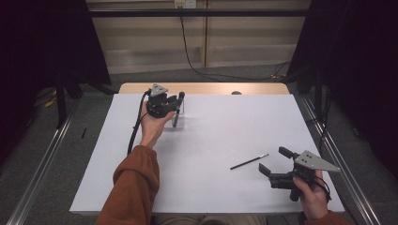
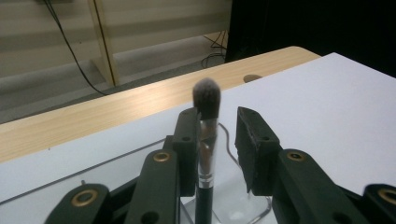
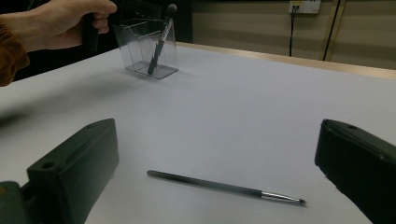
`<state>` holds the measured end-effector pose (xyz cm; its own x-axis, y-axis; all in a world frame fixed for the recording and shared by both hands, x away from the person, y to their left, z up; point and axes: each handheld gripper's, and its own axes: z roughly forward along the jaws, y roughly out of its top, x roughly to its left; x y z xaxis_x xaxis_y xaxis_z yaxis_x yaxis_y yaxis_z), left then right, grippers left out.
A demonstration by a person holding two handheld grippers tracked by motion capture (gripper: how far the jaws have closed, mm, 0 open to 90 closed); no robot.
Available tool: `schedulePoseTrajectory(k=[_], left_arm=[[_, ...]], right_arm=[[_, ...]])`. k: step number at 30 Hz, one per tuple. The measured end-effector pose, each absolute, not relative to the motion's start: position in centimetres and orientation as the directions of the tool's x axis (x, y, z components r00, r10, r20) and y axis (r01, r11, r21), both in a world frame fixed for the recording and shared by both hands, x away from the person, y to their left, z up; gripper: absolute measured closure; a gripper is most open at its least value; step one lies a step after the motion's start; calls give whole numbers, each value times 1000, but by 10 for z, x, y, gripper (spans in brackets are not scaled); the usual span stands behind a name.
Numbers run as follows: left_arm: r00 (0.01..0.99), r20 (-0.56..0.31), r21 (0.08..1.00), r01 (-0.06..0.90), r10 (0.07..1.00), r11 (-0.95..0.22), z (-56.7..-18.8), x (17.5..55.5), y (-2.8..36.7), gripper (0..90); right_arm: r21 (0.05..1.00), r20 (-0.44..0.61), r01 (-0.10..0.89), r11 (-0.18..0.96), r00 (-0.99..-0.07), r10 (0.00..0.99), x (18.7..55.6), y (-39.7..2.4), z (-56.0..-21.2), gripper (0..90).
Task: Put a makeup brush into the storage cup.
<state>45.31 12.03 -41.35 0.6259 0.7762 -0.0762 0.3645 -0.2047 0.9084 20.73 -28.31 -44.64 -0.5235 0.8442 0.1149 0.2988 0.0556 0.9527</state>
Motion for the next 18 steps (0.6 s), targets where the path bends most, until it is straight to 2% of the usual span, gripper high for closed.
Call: schedulePoseTrajectory(k=[9,18], left_arm=[[620,-125,896,406,774,-180,-407,446,124,601],[607,-135,903,401,783,-155,-400,434,133,366]], right_arm=[[953,116,299,54,-523,844,208,-283,-446,0],[952,117,301,55,-521,845,208,-283,-447,0]])
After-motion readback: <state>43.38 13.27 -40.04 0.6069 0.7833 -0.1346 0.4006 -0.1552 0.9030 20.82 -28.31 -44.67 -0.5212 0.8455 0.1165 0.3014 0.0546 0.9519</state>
